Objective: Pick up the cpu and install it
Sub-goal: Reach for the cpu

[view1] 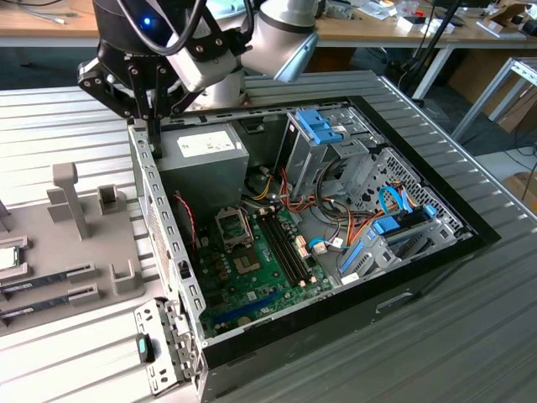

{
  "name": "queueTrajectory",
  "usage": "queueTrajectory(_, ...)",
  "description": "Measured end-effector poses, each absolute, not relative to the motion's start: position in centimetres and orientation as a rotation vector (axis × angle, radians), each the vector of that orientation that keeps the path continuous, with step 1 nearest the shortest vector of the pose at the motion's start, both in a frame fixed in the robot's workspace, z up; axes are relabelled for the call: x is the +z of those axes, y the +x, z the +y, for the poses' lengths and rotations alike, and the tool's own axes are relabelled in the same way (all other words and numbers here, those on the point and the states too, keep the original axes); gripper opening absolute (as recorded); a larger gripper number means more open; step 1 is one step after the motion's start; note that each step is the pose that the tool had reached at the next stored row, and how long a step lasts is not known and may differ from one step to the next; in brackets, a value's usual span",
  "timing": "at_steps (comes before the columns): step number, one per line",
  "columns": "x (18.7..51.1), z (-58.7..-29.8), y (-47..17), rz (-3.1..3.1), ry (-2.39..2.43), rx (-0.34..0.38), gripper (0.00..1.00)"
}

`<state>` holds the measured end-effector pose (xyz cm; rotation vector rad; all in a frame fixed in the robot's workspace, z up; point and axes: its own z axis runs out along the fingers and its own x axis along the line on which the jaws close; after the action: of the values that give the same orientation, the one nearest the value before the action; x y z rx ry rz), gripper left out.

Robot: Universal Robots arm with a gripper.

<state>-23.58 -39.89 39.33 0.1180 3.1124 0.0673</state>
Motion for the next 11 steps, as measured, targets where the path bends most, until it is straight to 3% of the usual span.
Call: queueTrajectory(11, 39.33, -39.89, -24.32, 3.112, 0.118, 0.067, 0.11)
